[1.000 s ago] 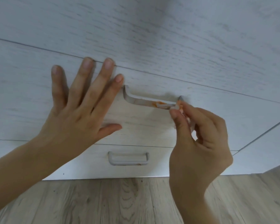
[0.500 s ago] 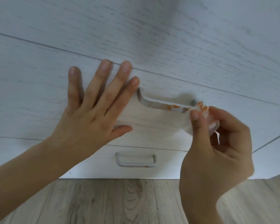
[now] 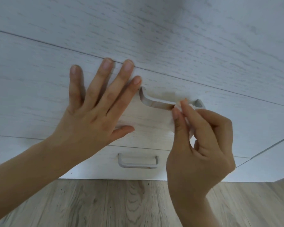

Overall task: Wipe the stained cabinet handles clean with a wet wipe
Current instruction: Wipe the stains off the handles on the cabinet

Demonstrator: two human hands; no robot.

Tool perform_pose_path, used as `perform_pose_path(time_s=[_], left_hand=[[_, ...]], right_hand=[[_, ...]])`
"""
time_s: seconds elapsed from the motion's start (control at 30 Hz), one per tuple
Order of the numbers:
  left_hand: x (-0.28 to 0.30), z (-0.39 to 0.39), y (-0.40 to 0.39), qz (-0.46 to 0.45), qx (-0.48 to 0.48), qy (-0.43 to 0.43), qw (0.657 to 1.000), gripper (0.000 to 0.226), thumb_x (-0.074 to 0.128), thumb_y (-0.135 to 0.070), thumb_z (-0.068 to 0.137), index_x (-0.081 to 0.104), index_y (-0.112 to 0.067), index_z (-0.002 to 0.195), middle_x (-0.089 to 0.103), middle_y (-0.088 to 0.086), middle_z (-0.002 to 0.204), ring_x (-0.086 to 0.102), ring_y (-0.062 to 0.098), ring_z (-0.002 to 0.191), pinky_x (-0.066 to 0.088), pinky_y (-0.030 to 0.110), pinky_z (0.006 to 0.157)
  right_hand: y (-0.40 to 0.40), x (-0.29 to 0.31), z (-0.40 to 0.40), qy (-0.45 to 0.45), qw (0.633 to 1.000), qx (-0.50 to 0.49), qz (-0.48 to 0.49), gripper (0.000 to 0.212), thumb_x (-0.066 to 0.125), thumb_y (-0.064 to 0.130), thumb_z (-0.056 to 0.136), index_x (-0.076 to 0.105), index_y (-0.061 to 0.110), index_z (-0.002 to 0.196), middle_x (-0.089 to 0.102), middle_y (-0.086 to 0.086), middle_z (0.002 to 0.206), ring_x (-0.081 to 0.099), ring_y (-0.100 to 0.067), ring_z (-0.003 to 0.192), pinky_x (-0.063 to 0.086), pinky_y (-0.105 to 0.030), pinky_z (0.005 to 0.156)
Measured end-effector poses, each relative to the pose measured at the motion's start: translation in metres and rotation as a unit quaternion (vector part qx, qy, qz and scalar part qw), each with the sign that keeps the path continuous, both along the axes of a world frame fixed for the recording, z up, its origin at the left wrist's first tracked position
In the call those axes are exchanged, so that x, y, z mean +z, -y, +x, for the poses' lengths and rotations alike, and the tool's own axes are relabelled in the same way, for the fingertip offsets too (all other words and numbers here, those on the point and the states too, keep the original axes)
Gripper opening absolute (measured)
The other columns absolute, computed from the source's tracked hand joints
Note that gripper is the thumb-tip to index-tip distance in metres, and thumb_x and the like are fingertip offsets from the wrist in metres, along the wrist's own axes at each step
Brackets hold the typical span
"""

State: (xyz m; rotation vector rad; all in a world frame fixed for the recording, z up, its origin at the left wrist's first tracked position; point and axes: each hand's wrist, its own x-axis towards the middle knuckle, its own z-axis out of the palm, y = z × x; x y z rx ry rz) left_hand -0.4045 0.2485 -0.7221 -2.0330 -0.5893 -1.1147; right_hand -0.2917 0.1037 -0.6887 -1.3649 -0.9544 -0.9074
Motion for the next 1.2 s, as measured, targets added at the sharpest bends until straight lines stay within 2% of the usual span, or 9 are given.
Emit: perform_pose_path(time_s=[0.1, 0.2, 0.33, 0.5, 0.63, 0.8, 0.9, 1.07, 1.2], left_hand=[[0.001, 0.001, 0.0, -0.004, -0.006, 0.002, 1.0, 0.101, 0.054, -0.064, 0.086, 0.007, -0.005, 0.153, -0.003, 0.014, 0.159, -0.013, 0.031, 0.145, -0.009, 0.057, 0.113], [0.001, 0.0, 0.0, -0.004, -0.007, 0.001, 1.0, 0.101, 0.053, -0.064, 0.087, 0.006, -0.005, 0.153, -0.008, 0.013, 0.16, -0.013, 0.031, 0.145, -0.01, 0.057, 0.113], [0.001, 0.0, 0.001, 0.0, 0.0, 0.003, 1.0, 0.103, 0.055, -0.064, 0.085, 0.006, -0.004, 0.153, -0.006, 0.014, 0.16, -0.013, 0.032, 0.145, -0.008, 0.058, 0.113], [0.002, 0.0, 0.001, -0.004, 0.0, -0.003, 1.0, 0.102, 0.054, -0.064, 0.086, 0.006, -0.005, 0.153, -0.002, 0.015, 0.158, -0.014, 0.032, 0.145, -0.009, 0.057, 0.113], [0.002, 0.0, 0.001, -0.008, -0.003, 0.001, 1.0, 0.099, 0.053, -0.062, 0.087, 0.006, -0.005, 0.153, 0.002, 0.016, 0.156, -0.013, 0.031, 0.145, -0.009, 0.057, 0.113], [0.002, 0.0, 0.001, -0.008, -0.005, -0.001, 1.0, 0.099, 0.053, -0.062, 0.087, 0.007, -0.005, 0.153, 0.002, 0.016, 0.156, -0.013, 0.031, 0.145, -0.007, 0.058, 0.113], [0.002, 0.0, 0.001, -0.008, 0.0, -0.002, 1.0, 0.1, 0.054, -0.062, 0.087, 0.006, -0.005, 0.153, 0.003, 0.016, 0.156, -0.013, 0.031, 0.145, -0.007, 0.058, 0.113], [0.002, 0.0, 0.002, -0.008, -0.004, 0.001, 1.0, 0.1, 0.054, -0.062, 0.087, 0.006, -0.005, 0.153, 0.003, 0.016, 0.156, -0.013, 0.031, 0.145, -0.008, 0.057, 0.113], [0.003, 0.0, 0.002, -0.011, -0.004, -0.002, 1.0, 0.098, 0.052, -0.062, 0.088, 0.006, -0.005, 0.153, 0.002, 0.016, 0.156, -0.014, 0.031, 0.145, -0.007, 0.058, 0.113]], right_hand=[[0.0, 0.0, 0.0, -0.032, 0.999, 0.009, 0.011, 0.019, 0.07, 0.01, 0.083, 0.065, 0.01, 0.101, 0.052, 0.008, 0.084, 0.047, 0.003, 0.067, 0.039, -0.003, 0.065], [0.001, -0.003, -0.003, -0.011, 0.999, 0.032, -0.012, 0.019, 0.071, 0.005, 0.082, 0.066, 0.006, 0.1, 0.051, 0.01, 0.086, 0.049, -0.001, 0.066, 0.039, -0.004, 0.063], [0.007, 0.002, 0.0, -0.058, 0.997, 0.034, 0.023, 0.02, 0.071, 0.013, 0.082, 0.064, 0.015, 0.101, 0.052, 0.012, 0.085, 0.049, 0.008, 0.072, 0.039, -0.004, 0.066], [0.0, 0.003, -0.005, -0.033, 0.999, 0.034, -0.004, 0.019, 0.071, 0.006, 0.082, 0.066, 0.005, 0.1, 0.052, 0.005, 0.082, 0.05, -0.001, 0.067, 0.041, -0.003, 0.068], [-0.004, 0.003, -0.01, -0.075, 0.995, 0.057, 0.016, 0.022, 0.071, 0.007, 0.081, 0.065, 0.008, 0.103, 0.052, 0.009, 0.083, 0.05, 0.006, 0.071, 0.041, -0.003, 0.07], [-0.003, 0.007, -0.015, -0.087, 0.994, 0.062, -0.014, 0.021, 0.07, 0.009, 0.081, 0.067, 0.009, 0.101, 0.053, 0.008, 0.082, 0.051, 0.009, 0.075, 0.039, -0.002, 0.071], [-0.003, 0.007, -0.019, -0.089, 0.992, 0.081, -0.026, 0.021, 0.07, 0.007, 0.08, 0.068, 0.008, 0.101, 0.052, 0.006, 0.082, 0.051, 0.003, 0.073, 0.038, 0.0, 0.075], [0.002, 0.006, -0.019, -0.121, 0.989, 0.083, -0.014, 0.022, 0.069, 0.016, 0.082, 0.064, 0.024, 0.102, 0.052, 0.012, 0.088, 0.052, 0.006, 0.076, 0.044, -0.007, 0.066], [-0.003, 0.004, -0.022, -0.111, 0.99, 0.087, -0.02, 0.02, 0.071, 0.012, 0.079, 0.066, 0.019, 0.097, 0.055, 0.008, 0.085, 0.054, 0.006, 0.076, 0.046, -0.009, 0.066]])
